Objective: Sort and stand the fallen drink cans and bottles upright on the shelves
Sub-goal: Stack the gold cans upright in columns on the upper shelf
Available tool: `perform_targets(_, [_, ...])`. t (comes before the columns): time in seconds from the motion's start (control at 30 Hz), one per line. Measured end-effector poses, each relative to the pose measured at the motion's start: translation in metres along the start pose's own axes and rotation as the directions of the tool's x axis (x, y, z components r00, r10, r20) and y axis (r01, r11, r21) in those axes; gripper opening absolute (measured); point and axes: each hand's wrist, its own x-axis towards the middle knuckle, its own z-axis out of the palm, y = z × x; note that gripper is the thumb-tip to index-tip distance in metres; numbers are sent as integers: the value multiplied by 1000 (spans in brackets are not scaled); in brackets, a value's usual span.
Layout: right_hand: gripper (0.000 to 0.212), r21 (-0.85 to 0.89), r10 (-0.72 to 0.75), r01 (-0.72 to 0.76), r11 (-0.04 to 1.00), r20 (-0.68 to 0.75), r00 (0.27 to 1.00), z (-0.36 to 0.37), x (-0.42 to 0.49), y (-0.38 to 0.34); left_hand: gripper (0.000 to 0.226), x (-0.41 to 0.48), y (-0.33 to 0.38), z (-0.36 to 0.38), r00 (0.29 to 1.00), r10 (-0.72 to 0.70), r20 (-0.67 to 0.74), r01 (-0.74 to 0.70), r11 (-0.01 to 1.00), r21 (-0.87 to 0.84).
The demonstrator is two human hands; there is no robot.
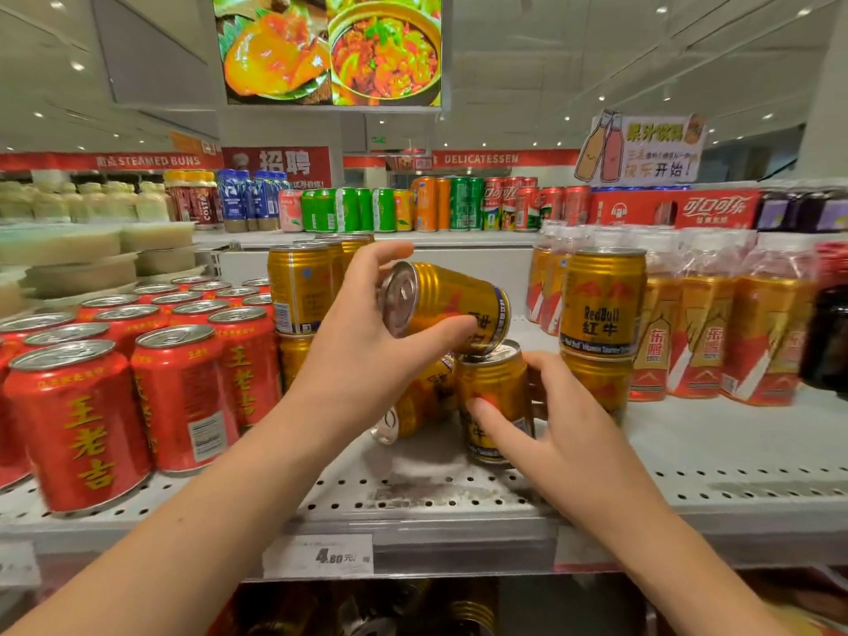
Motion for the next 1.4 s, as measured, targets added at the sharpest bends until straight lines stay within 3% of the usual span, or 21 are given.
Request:
perform_targets(0.17, [49,22,15,-15,1000,1,1000,0,2,1,88,15,6,6,998,11,-57,-16,995,-96])
perform_targets(0.37, [44,-29,51,-51,998,-19,999,3,2,2,62,32,6,22,999,31,43,-30,1000,-7])
perform_targets(0.67, [45,-95,39,-45,994,-70,997,5,1,1,90,42,-4,34,973,-33,227,69,986,-154])
perform_targets(0.77, [45,-108,33,-41,993,-77,996,5,0,-1,74,36,-7,38,966,-50,253,90,984,-153])
perform_targets(0.87, [41,-220,-31,2,975,-130,991,5,-5,-3,51,17,-17,38,953,-56,297,63,998,-13])
perform_targets(1.0, [40,-292,-100,13,956,-284,954,6,-20,-5,48,2,-31,40,947,-91,308,121,989,-80])
perform_targets(1.2, [19,-219,18,-85,972,-290,957,-2,-23,6,41,11,-29,52,944,-91,317,122,989,-81])
perform_targets(1.4, [38,-205,78,-137,969,-275,958,-10,-29,9,47,20,-27,71,935,-110,337,144,986,-77])
